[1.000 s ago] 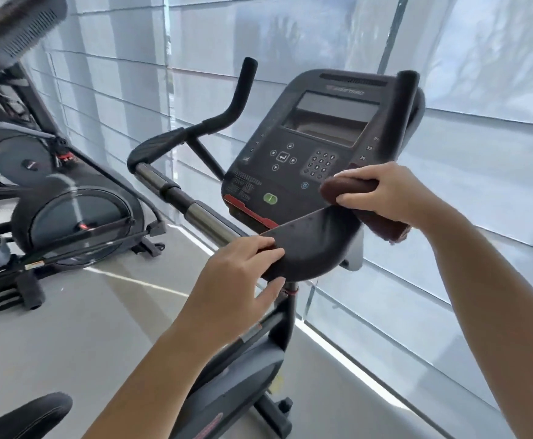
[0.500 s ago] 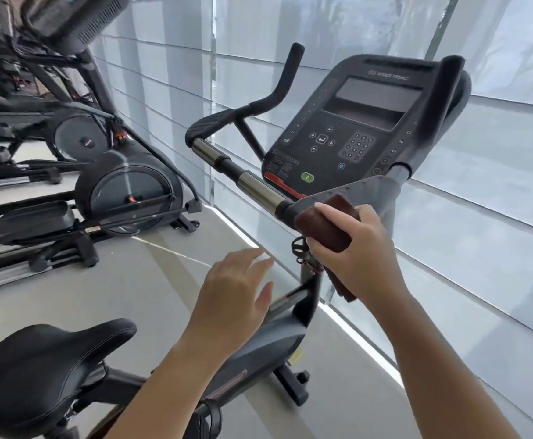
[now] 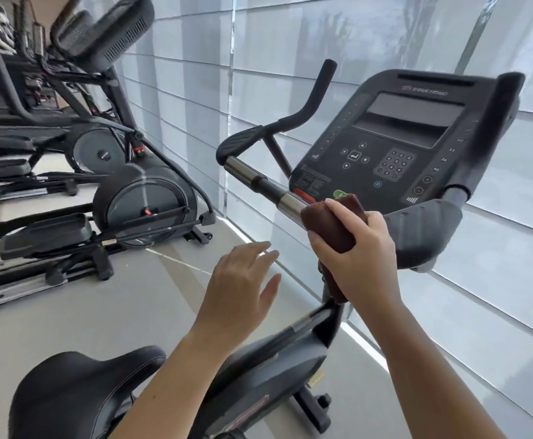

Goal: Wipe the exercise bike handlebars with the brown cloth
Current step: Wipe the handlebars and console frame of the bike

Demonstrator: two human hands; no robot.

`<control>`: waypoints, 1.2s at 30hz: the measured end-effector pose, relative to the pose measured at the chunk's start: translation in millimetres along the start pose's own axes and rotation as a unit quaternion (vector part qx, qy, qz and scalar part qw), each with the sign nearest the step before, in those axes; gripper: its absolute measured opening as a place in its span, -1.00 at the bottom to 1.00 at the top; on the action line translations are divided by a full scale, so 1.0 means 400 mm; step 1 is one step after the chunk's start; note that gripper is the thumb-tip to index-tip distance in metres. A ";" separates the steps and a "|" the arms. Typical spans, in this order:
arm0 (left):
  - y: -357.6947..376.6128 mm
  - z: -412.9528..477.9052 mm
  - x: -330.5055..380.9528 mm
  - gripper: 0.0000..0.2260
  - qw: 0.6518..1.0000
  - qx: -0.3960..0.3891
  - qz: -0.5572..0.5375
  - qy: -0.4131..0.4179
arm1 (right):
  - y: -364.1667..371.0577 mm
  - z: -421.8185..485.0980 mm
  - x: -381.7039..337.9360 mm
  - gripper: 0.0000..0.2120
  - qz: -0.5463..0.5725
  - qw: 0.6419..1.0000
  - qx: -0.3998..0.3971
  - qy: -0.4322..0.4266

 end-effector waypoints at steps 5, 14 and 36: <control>0.015 0.124 -0.097 -0.73 0.997 -0.011 -0.035 0.069 | 0.074 0.105 -0.036 -0.53 -0.050 0.995 0.059 0.059; 0.086 0.265 -0.196 -0.66 0.981 -0.039 -0.077 0.176 | 0.167 0.153 -0.029 -0.43 -0.308 0.935 0.028 0.173; 0.225 0.420 -0.281 -0.59 0.939 -0.130 -0.183 0.261 | 0.215 0.151 -0.040 -0.48 -0.387 0.919 -0.062 0.039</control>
Point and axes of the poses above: each hand's wrist, its own z-axis towards the middle knuckle, its own y-axis out of the palm, x = y × z, the point moved 5 cm from there along z, towards the middle knuckle, and after that the axes turned 5 degrees about -z, right-handed, at the moved point
